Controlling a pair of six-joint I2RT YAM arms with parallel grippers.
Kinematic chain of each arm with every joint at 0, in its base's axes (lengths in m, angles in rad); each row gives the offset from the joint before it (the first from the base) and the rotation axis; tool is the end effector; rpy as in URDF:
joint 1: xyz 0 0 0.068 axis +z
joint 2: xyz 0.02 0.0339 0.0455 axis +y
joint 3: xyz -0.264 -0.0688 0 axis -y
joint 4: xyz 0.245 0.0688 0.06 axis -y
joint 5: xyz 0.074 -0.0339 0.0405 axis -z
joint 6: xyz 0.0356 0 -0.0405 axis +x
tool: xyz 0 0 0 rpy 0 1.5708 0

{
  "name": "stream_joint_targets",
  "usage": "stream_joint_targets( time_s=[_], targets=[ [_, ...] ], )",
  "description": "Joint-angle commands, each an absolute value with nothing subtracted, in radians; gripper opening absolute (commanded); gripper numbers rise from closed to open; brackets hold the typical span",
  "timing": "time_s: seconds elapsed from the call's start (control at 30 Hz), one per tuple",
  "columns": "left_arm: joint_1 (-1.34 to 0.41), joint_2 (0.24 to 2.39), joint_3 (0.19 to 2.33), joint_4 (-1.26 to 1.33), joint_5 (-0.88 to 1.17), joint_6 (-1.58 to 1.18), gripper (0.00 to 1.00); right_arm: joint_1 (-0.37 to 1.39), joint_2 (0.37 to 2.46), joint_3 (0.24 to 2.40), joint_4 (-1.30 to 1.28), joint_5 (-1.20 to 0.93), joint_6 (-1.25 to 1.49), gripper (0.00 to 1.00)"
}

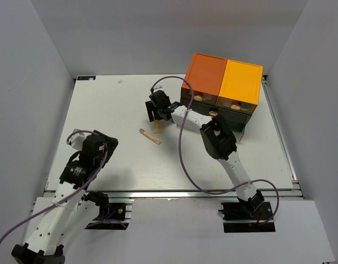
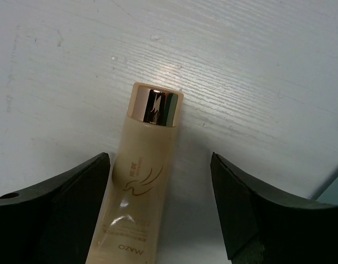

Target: Organize the makeup

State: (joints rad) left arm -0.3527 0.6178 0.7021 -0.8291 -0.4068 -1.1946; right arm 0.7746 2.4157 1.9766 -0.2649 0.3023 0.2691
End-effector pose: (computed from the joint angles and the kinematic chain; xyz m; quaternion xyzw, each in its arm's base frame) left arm 0.1197 -0.0290 0.2745 -0.4406 0.7856 -0.1423 0.4105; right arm 0.3984 0.3750 0.1690 -0.1631 0.8845 0.0885 0.4280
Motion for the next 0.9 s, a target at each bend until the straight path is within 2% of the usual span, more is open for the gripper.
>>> stream_joint_targets(
  time_s=[0.0,0.1,0.23,0.3,0.5,0.53,0.67,0.77,0.87],
  targets=[
    [-0.354,0.652,0.713,-0.799,-0.41,-1.187,0.87,0.778,2.416,2.007,-0.216,0.278,0.31,0.78],
    [-0.354,0.692,0.724,-0.775,-0.402,-1.175,0.87,0.772,2.405,1.956,-0.221,0.22,0.308,0.68],
    [-0.354,0.726,0.703,-0.712,-0.38,-1.18,0.87,0.772,2.381,1.911,-0.224,0.143,0.265,0.45],
    [-0.354,0.736,0.689,-0.687,-0.371,-1.199,0.87,0.77,2.372,1.905,-0.229,0.126,0.241,0.42],
    [-0.354,0.768,0.646,-0.594,-0.338,-1.235,0.87,0.767,2.303,1.916,-0.215,0.036,0.071,0.19],
    [-0.354,0.775,0.638,-0.578,-0.333,-1.238,0.87,0.764,2.263,1.913,-0.206,-0.009,0.034,0.17],
    [-0.353,0.795,0.618,-0.531,-0.319,-1.249,0.87,0.718,2.097,1.798,-0.124,-0.415,-0.156,0.15],
    [-0.353,0.808,0.609,-0.499,-0.308,-1.25,0.87,0.704,1.981,1.717,-0.123,-0.497,-0.309,0.14],
    [-0.354,0.825,0.606,-0.48,-0.301,-1.241,0.87,0.693,1.895,1.681,-0.215,-0.48,-0.451,0.14]
  ],
)
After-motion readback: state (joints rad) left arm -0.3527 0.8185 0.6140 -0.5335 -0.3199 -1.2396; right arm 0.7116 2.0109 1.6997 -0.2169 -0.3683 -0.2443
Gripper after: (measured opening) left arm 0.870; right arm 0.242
